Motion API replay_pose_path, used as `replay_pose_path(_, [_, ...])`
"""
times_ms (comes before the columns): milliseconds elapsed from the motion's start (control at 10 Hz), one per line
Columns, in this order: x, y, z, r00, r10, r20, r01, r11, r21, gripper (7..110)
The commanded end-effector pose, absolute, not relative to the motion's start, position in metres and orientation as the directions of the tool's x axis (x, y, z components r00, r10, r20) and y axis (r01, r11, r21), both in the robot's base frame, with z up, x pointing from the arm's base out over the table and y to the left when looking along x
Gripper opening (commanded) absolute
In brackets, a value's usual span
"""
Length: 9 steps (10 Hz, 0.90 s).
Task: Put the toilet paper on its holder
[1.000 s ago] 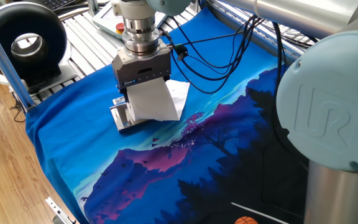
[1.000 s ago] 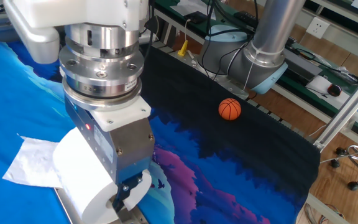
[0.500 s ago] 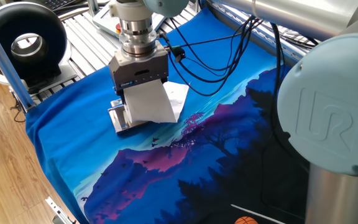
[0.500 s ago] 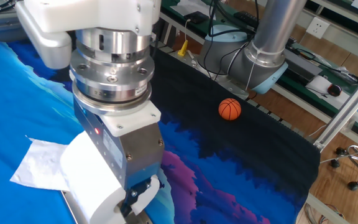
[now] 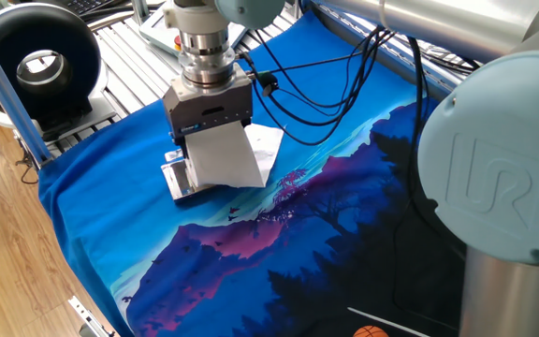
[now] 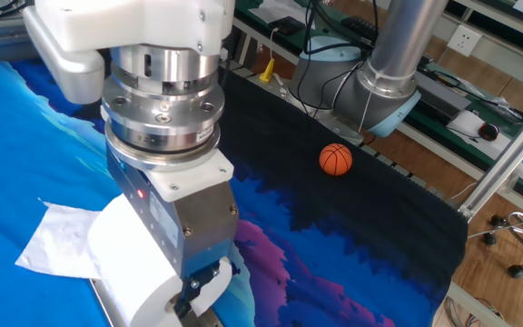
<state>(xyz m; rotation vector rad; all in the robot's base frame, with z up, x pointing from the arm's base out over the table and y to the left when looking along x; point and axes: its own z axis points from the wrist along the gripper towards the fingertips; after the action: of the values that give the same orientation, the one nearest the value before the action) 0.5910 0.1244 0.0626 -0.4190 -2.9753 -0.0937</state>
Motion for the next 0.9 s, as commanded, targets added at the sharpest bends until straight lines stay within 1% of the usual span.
replay_pose_path(0, [0.592,0.123,0.063,-0.960,0.241,0.140,0.250,0.967,0.050,7])
replay_pose_path(200, [0.596,0.115,0.062,-0.966,0.228,0.117,0.233,0.972,0.025,7])
replay_pose_path(400, [0.606,0.100,0.061,-0.938,0.340,0.060,0.339,0.940,-0.031,7])
replay_pose_path(500, [0.607,0.107,0.061,-0.919,0.388,0.065,0.389,0.921,-0.007,7])
replay_pose_path(800, [0.606,0.099,0.061,-0.918,0.392,0.055,0.390,0.920,-0.038,7])
